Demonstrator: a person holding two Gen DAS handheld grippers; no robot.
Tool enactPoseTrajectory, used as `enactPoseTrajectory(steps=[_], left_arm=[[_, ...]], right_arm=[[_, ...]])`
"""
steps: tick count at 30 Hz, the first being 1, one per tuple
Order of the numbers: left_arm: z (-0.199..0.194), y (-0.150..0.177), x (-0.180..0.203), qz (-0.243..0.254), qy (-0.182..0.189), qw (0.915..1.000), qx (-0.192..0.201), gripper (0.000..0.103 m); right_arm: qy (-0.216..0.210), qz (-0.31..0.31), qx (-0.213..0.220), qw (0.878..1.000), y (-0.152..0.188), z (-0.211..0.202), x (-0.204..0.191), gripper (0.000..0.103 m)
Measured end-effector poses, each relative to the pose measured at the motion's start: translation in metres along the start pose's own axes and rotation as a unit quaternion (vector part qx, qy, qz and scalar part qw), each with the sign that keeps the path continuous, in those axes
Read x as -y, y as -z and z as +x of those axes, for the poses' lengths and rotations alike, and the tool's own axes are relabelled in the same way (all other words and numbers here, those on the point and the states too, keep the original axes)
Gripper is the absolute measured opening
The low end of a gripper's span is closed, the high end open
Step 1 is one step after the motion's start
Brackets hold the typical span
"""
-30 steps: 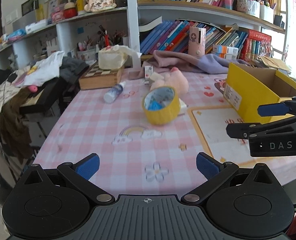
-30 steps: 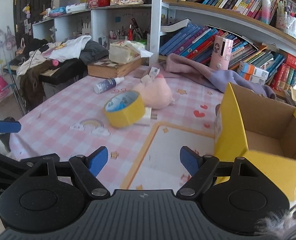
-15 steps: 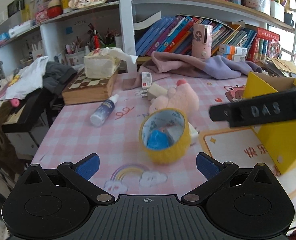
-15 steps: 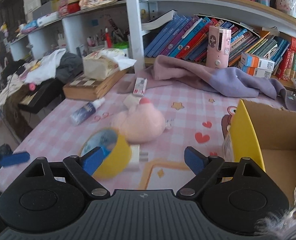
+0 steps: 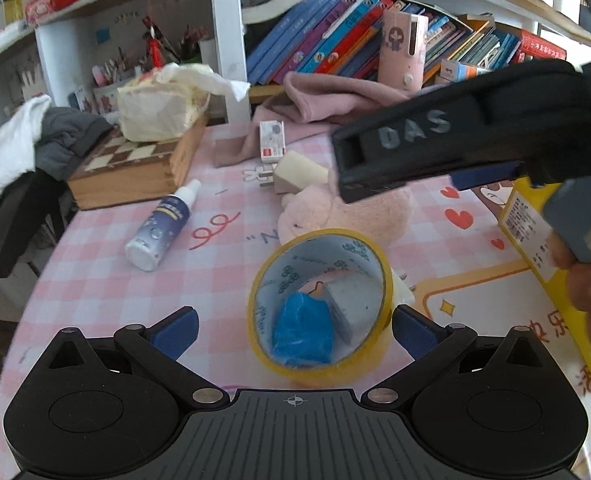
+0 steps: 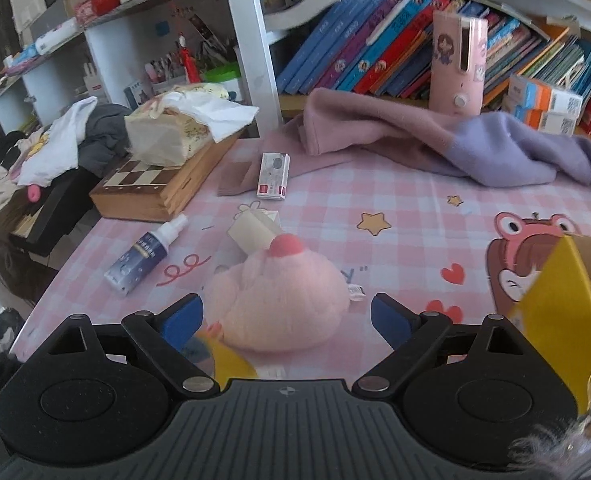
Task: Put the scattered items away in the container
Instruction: 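Reach the left tool to the yellow tape roll while the right tool reaches the pink plush pig, then close the left tool on the tape roll while the right tool grasps the plush pig, then lift and carry the tape roll with the left tool while the right tool carries the pig to the box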
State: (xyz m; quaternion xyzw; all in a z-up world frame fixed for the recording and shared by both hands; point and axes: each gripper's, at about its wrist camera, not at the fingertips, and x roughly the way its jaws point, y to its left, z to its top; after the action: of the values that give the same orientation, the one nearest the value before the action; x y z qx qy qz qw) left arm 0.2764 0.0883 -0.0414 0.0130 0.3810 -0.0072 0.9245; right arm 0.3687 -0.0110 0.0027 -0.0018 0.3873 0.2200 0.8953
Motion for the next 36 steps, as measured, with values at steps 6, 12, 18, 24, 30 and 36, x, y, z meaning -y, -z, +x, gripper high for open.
enactPoseTrajectory(steps=[6, 12, 18, 24, 30, 36], left_arm=[[0.016, -0.005, 0.003, 0.005, 0.014, 0.9998, -0.011, 0.103], [0.026, -0.008, 0.001, 0.005, 0.025, 0.9997, -0.007, 0.103], [0.031, -0.009, 0.000, -0.002, 0.041, 0.9991, -0.009, 0.101], [0.030, -0.007, -0.009, -0.044, 0.074, 0.9962, -0.014, 0.088], [0.007, -0.010, -0.015, -0.070, 0.069, 0.9950, 0.019, 0.088], [-0.024, -0.010, -0.021, -0.073, 0.057, 0.9947, 0.045, 0.088]], right_arm=[[0.000, 0.034, -0.025, 0.999, -0.008, 0.030, 0.009, 0.091], [-0.017, 0.050, -0.039, 0.998, -0.013, 0.047, 0.015, 0.090], [-0.041, 0.051, -0.048, 0.997, -0.016, 0.054, 0.019, 0.086], [-0.047, 0.049, -0.036, 0.997, -0.017, 0.052, 0.019, 0.065], [-0.039, 0.038, 0.017, 0.998, -0.021, 0.026, 0.016, 0.058], [-0.032, 0.017, 0.076, 0.996, -0.026, -0.016, 0.015, 0.059]])
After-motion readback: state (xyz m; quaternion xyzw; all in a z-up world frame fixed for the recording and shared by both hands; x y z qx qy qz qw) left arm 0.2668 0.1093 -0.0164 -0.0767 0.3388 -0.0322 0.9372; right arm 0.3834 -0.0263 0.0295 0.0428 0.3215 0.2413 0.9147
